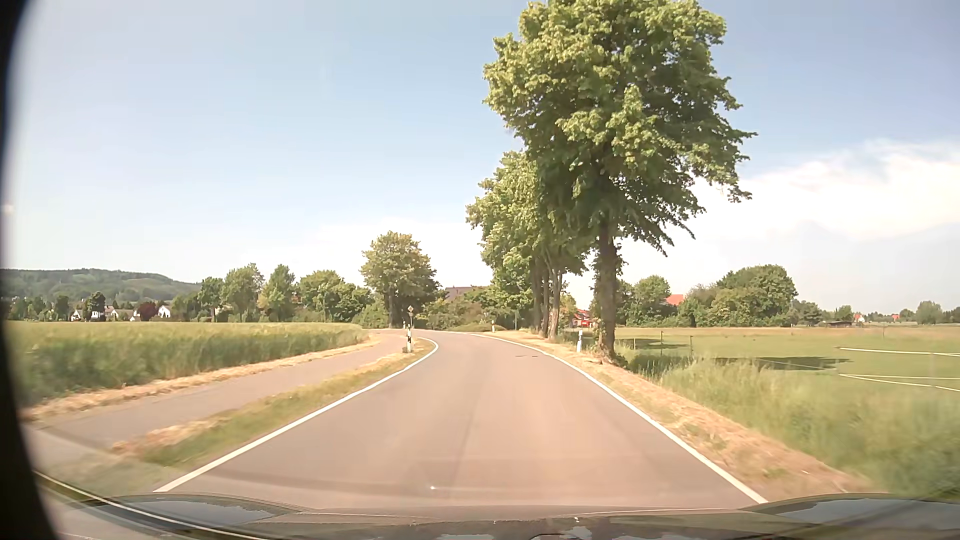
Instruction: Follow the waypoints while adhering to traffic rules and regulations
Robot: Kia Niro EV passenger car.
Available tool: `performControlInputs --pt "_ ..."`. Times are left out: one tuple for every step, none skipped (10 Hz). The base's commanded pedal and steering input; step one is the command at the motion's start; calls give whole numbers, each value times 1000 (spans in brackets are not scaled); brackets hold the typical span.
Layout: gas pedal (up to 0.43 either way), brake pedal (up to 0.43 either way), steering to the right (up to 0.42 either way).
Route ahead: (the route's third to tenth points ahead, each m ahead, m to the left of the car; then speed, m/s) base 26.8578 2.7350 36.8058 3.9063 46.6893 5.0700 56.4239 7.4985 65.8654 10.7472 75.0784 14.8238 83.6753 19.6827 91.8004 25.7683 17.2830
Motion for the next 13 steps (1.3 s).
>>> performControlInputs --pt "169 0 -8" --pt "150 0 -7" --pt "150 0 -6" --pt "150 0 -4" --pt "150 0 -4" --pt "150 0 -5" --pt "150 0 -5" --pt "150 0 -9" --pt "150 0 -14" --pt "138 0 -19" --pt "138 0 -21" --pt "138 0 -23" --pt "138 0 -26"
